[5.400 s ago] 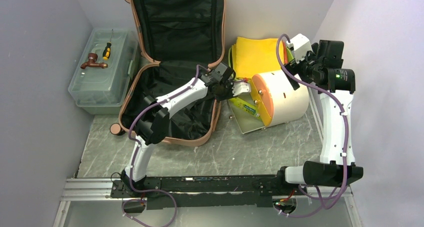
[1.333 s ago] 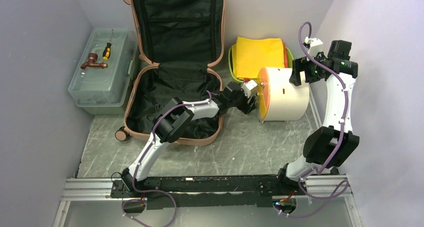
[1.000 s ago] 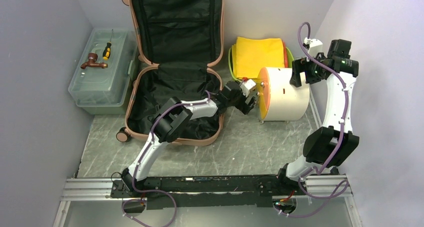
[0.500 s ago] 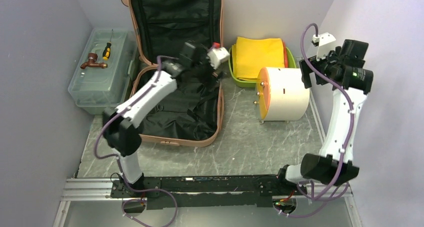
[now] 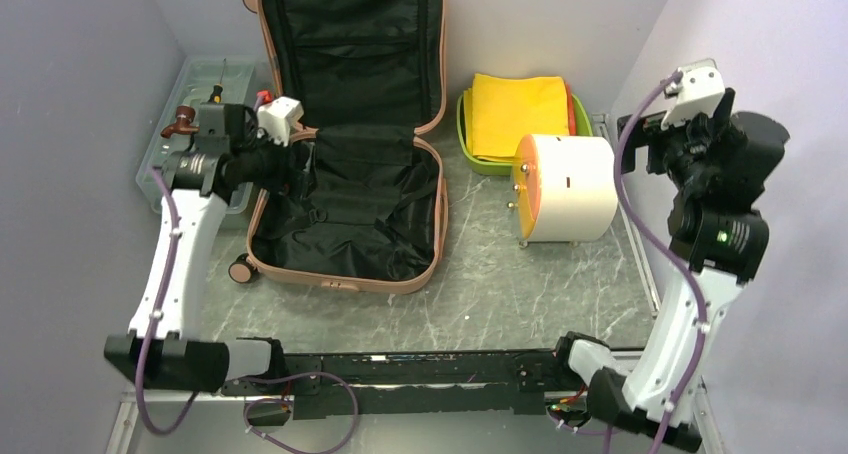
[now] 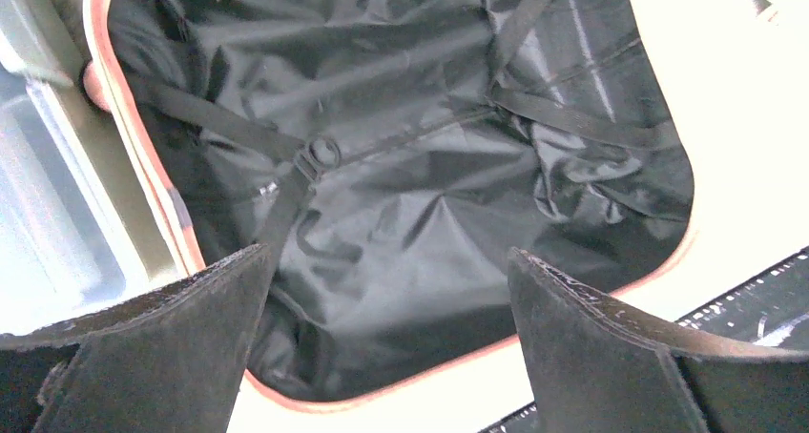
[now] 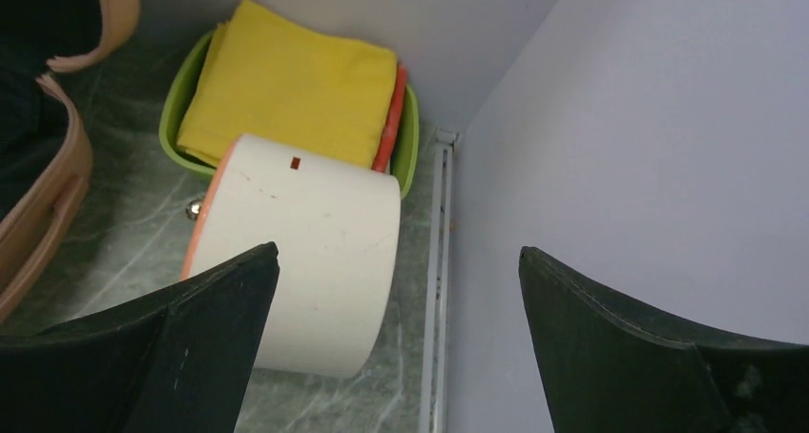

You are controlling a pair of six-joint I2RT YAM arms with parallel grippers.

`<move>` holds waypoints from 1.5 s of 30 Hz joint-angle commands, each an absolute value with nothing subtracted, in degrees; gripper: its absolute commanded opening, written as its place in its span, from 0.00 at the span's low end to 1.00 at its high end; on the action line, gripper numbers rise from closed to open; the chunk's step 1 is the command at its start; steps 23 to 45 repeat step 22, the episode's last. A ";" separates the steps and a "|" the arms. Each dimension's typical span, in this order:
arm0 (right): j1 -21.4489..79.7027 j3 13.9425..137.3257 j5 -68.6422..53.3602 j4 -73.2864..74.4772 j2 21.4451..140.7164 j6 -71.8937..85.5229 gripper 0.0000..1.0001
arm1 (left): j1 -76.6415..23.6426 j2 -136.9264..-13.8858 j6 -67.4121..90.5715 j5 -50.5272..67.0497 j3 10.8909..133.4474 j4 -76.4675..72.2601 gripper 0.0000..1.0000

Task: Open, take out, and arrange the luggage
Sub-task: Reset both arms

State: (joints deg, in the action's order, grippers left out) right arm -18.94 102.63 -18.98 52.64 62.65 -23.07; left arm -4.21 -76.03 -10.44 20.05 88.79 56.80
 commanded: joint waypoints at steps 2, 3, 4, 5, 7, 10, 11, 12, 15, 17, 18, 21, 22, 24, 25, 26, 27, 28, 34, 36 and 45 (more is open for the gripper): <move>-18.98 95.36 -25.07 42.84 54.24 -18.18 1.00 | 2.47 -67.38 -4.57 25.52 85.04 57.27 0.99; -18.92 94.49 -26.64 44.18 53.70 -18.60 1.00 | 3.47 -66.49 -4.15 26.02 84.33 57.48 0.99; -18.93 93.91 -27.92 45.93 53.43 -19.29 1.00 | 3.86 -65.62 -3.94 25.68 83.30 57.62 0.99; -18.92 92.98 -28.67 47.60 53.04 -19.90 1.00 | 4.06 -64.40 -3.28 24.93 82.00 57.39 1.00; -18.98 90.67 -30.00 50.47 51.41 -21.50 1.00 | 4.12 -61.35 -2.52 23.86 79.67 57.59 1.00; -18.95 87.32 -30.95 52.59 46.92 -21.00 1.00 | 4.13 -57.26 -2.65 21.41 77.96 58.16 0.99; -18.94 86.21 -31.02 52.91 44.48 -20.71 1.00 | 4.09 -55.03 -2.91 19.92 77.75 58.38 0.99; -18.93 84.99 -30.86 53.10 41.96 -20.66 1.00 | 4.11 -53.32 -2.77 18.90 77.68 58.88 0.99; -18.91 82.41 -31.75 55.54 35.91 -20.89 1.00 | 4.13 -46.93 -4.17 16.77 75.17 58.82 1.00; -18.98 81.02 -32.92 57.63 33.44 -20.28 1.00 | 4.06 -43.00 -4.51 16.81 73.01 58.46 0.99; -18.98 80.18 -33.50 58.34 32.38 -19.92 1.00 | 4.12 -41.47 -3.87 16.38 72.07 58.03 0.99; -18.99 78.11 -35.09 58.81 30.83 -17.65 1.00 | 4.13 -39.80 -3.88 14.63 70.63 57.82 0.99; -18.93 77.79 -35.02 58.37 30.74 -16.62 1.00 | 4.08 -39.67 -3.76 13.66 70.54 57.48 0.99; -18.93 77.79 -35.02 58.37 30.74 -16.62 1.00 | 4.08 -39.67 -3.76 13.66 70.54 57.48 0.99; -18.93 77.79 -35.02 58.37 30.74 -16.62 1.00 | 4.08 -39.67 -3.76 13.66 70.54 57.48 0.99; -18.93 77.79 -35.02 58.37 30.74 -16.62 1.00 | 4.08 -39.67 -3.76 13.66 70.54 57.48 0.99; -18.93 77.79 -35.02 58.37 30.74 -16.62 1.00 | 4.08 -39.67 -3.76 13.66 70.54 57.48 0.99; -18.93 77.79 -35.02 58.37 30.74 -16.62 1.00 | 4.08 -39.67 -3.76 13.66 70.54 57.48 0.99; -18.93 77.79 -35.02 58.37 30.74 -16.62 1.00 | 4.08 -39.67 -3.76 13.66 70.54 57.48 0.99; -18.93 77.79 -35.02 58.37 30.74 -16.62 1.00 | 4.08 -39.67 -3.76 13.66 70.54 57.48 0.99; -18.93 77.79 -35.02 58.37 30.74 -16.62 1.00 | 4.08 -39.67 -3.76 13.66 70.54 57.48 0.99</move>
